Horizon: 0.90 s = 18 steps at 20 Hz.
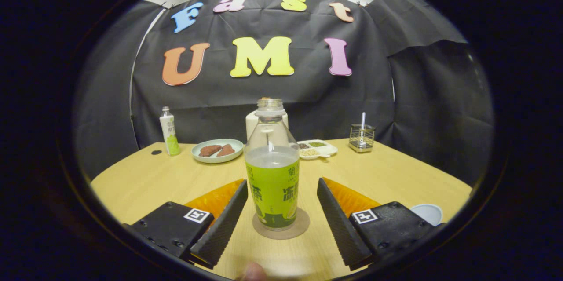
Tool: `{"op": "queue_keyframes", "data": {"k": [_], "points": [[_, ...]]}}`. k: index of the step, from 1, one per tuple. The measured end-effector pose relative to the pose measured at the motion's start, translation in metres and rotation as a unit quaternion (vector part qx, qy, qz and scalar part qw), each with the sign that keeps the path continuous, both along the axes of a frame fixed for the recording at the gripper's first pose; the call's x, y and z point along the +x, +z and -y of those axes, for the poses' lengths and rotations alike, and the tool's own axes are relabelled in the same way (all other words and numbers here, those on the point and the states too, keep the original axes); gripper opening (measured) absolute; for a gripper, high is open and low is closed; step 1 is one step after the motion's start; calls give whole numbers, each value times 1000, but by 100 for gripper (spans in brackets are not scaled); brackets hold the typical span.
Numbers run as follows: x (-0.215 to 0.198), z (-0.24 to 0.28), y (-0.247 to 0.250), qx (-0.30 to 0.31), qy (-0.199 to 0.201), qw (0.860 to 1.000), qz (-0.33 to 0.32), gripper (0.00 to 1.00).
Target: Take the bottle from table, then pour the juice into the cup, finally place the bottle on the coaster
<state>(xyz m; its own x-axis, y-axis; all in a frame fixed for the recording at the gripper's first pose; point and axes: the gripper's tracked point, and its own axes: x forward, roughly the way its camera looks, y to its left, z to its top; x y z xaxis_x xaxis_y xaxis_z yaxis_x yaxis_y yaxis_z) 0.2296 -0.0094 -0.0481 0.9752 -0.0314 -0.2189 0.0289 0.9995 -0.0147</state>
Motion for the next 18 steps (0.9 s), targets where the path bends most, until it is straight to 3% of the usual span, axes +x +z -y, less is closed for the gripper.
{"op": "queue_keyframes", "data": {"k": [8,18], "points": [[-80,-6,56,-44,12,998,36,100],[-169,3,106,-5,16,996,89,100]]}}
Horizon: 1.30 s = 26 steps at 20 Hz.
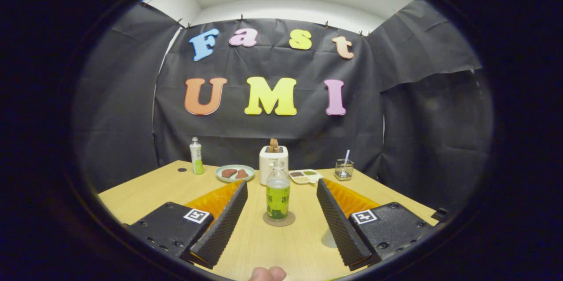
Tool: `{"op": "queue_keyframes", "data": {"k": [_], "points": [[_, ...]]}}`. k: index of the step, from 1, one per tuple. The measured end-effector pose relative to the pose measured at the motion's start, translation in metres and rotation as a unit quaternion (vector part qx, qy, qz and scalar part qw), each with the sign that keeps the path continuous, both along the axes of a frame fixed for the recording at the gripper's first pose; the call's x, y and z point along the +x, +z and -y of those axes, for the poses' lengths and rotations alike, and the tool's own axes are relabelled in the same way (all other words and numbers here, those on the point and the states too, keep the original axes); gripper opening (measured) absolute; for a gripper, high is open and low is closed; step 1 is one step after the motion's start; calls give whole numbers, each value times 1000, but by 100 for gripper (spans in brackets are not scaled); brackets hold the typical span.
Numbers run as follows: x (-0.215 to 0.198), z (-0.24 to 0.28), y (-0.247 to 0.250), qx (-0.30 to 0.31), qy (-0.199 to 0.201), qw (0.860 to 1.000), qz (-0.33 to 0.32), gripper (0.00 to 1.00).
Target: Take the bottle from table, then pour the juice into the cup, finally place the bottle on the coaster
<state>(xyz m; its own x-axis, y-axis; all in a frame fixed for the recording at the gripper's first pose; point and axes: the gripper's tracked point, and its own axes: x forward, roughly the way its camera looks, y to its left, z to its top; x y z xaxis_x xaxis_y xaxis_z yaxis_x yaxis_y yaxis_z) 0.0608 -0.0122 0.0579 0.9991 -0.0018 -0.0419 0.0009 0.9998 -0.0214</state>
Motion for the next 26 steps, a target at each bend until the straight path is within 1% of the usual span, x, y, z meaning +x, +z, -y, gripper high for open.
{"op": "queue_keyframes", "data": {"k": [3,8,11,13,26], "points": [[-17,7,1,-4,-3,1000,5,100],[-31,0,-11,1,21,1000,9,100],[-36,0,-19,-9,23,1000,6,100],[-38,0,-22,-14,20,1000,4,100],[-38,4,-24,3,21,1000,8,100]]}}
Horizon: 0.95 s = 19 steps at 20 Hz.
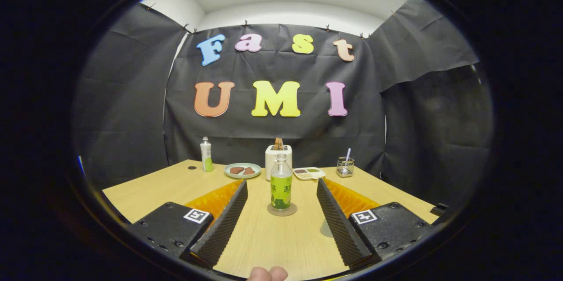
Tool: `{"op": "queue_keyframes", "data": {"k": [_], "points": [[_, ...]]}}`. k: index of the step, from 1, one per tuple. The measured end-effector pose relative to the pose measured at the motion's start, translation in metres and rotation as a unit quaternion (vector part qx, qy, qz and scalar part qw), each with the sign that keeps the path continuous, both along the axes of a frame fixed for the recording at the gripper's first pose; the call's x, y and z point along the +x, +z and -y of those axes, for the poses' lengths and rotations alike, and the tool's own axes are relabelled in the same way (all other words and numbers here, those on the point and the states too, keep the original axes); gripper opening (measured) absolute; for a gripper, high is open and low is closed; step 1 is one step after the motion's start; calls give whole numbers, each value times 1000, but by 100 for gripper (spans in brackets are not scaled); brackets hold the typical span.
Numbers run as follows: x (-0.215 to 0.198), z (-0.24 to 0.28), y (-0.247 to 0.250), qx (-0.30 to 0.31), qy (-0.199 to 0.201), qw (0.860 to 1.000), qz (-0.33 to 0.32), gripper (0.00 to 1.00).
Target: Take the bottle from table, then pour the juice into the cup, finally place the bottle on the coaster
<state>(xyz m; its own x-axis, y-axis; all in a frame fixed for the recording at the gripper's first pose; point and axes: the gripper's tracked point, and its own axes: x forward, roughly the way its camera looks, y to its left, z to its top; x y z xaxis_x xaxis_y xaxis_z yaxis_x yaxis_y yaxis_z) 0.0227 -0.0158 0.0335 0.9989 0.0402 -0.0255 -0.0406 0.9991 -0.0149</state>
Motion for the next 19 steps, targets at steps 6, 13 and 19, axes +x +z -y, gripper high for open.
{"op": "queue_keyframes", "data": {"k": [6,13,19], "points": [[1,6,-1,6,-8,1000,0,100],[2,11,0,5,-11,1000,0,100],[3,12,0,9,-11,1000,0,100]]}}
